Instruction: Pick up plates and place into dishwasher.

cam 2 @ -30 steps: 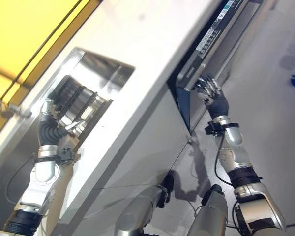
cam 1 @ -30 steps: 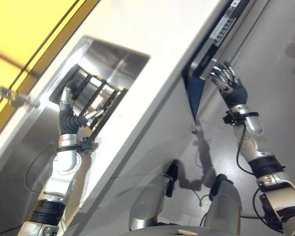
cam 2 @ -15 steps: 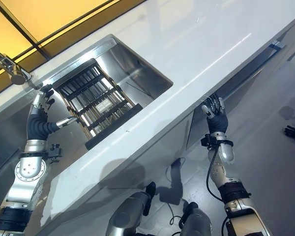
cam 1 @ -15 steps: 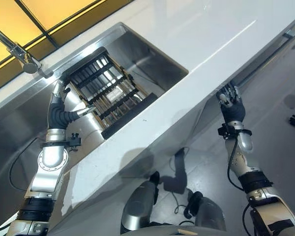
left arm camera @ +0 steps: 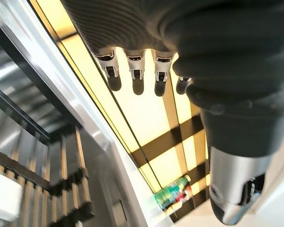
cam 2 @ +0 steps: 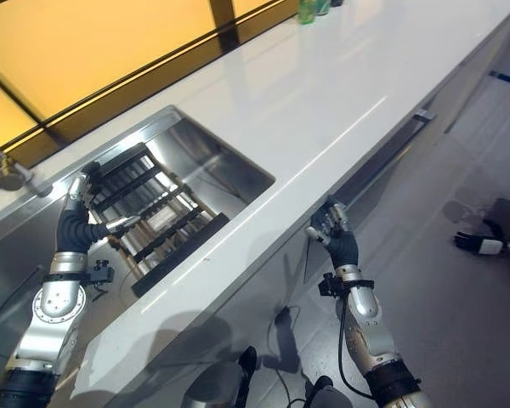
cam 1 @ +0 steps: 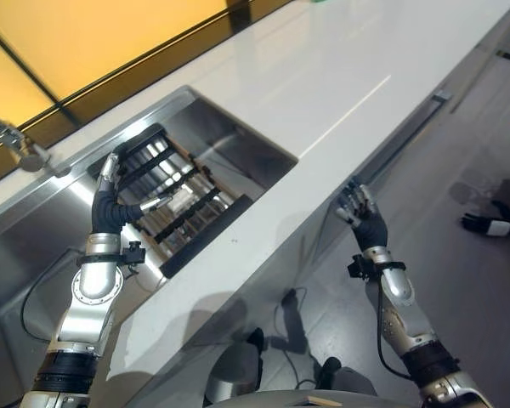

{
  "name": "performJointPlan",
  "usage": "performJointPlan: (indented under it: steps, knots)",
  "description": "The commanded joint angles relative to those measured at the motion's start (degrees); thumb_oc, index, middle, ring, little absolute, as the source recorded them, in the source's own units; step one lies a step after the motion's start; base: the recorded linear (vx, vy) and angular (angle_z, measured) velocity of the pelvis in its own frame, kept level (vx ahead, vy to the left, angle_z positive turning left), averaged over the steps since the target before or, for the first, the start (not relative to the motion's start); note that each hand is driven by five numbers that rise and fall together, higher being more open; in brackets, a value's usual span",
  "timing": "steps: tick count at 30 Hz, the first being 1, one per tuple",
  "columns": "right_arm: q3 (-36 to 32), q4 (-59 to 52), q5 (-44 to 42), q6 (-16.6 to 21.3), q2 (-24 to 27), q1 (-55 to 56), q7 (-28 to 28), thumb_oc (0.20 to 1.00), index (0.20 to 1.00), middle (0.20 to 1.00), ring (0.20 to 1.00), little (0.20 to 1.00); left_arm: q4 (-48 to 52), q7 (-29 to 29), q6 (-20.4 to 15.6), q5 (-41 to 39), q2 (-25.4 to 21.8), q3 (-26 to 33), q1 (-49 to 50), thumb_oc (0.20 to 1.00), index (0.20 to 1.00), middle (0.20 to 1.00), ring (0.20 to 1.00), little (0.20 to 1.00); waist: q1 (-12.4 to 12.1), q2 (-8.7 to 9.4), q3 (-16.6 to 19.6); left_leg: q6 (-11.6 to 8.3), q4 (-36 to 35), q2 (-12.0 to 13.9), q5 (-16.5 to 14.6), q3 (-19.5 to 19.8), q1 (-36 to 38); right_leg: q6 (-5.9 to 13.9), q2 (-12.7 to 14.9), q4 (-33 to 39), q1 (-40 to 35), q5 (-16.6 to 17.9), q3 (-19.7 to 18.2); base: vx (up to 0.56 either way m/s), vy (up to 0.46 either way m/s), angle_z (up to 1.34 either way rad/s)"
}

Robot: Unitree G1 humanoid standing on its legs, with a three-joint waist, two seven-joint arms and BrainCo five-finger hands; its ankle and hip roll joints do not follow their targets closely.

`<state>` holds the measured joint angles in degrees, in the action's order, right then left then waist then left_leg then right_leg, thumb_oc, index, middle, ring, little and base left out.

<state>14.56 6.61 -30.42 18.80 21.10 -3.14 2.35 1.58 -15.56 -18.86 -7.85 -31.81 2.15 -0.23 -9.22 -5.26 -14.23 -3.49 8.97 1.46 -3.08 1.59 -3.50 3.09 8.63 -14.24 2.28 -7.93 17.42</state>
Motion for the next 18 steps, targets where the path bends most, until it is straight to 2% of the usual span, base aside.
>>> performJointPlan:
  steps: [1, 5, 9, 14, 16, 18]
  knots:
    - [-0.1, -10.1, 4.4, 2.2, 0.0, -0.3, 0.3, 1.000, 1.000, 1.000, 1.000, 1.000, 3.9, -2.8, -0.9, 1.6, -0.8, 3.7, 1.3, 1.000, 1.000, 1.000, 1.000, 1.000, 2.8, 3.31, 4.4, 4.34, -2.8, -4.0, 0.6, -1.5, -0.5, 2.12, 2.2, 3.3, -2.8, 3.6, -4.5, 0.00, 0.102, -0.25]
    - [-2.6, -14.0, 6.2, 0.2, 0.2, 2.1, 3.2, 1.000, 1.000, 1.000, 1.000, 1.000, 4.9, -3.6, -0.9, 2.0, 0.2, 4.6, 2.5, 1.000, 1.000, 1.000, 1.000, 1.000, 4.4, 4.00, 5.4, 4.88, -2.8, -4.2, -0.6, -2.9, 0.8, 2.51, 2.5, 3.2, -2.5, 3.9, -5.9, 0.00, 0.096, -0.25]
    - [-4.4, -17.3, 9.5, -0.6, 0.3, 3.0, 5.2, 1.000, 1.000, 1.000, 1.000, 1.000, 5.9, -4.2, -1.3, 1.3, 0.7, 5.4, 3.5, 1.000, 1.000, 1.000, 1.000, 1.000, 5.0, 4.51, 6.3, 5.60, -3.6, -4.8, -1.1, -3.2, 1.7, 2.92, 2.9, 2.7, -2.2, 5.2, -6.9, -0.01, 0.116, -0.21]
    - [-3.6, -21.1, 9.7, 0.1, 2.0, 0.3, 3.6, 1.000, 1.000, 1.000, 1.000, 1.000, 5.7, -4.8, -1.1, -0.2, 0.9, 5.0, 2.7, 1.000, 1.000, 1.000, 1.000, 1.000, 4.0, 4.97, 7.6, 7.05, -5.5, -6.0, -0.7, -2.4, 2.7, 3.08, 2.4, -5.1, -0.1, 7.1, -7.3, -0.03, 0.144, -0.03]
    - [-1.9, -21.5, 10.2, 0.6, 2.9, -1.5, 3.4, 1.000, 1.000, 1.000, 1.000, 1.000, 5.0, -4.1, -1.1, -1.4, 0.9, 4.4, 1.7, 1.000, 1.000, 1.000, 1.000, 1.000, 3.2, 5.23, 7.9, 7.49, -5.0, -6.6, -0.5, -1.1, 2.4, 2.69, 1.2, -8.8, 1.0, 7.3, -8.3, -0.03, 0.092, 0.08]
    - [-0.7, -21.3, 11.1, 0.3, 3.7, -3.3, 4.6, 1.000, 1.000, 1.000, 1.000, 1.000, 4.4, -2.9, -0.7, -3.3, 1.0, 3.5, 0.4, 1.000, 1.000, 1.000, 1.000, 1.000, 3.1, 6.27, 8.0, 7.67, -4.0, -7.8, -0.5, 1.8, 2.0, 1.83, -2.2, -6.2, -0.1, 4.9, -11.0, 0.01, -0.018, 0.38]
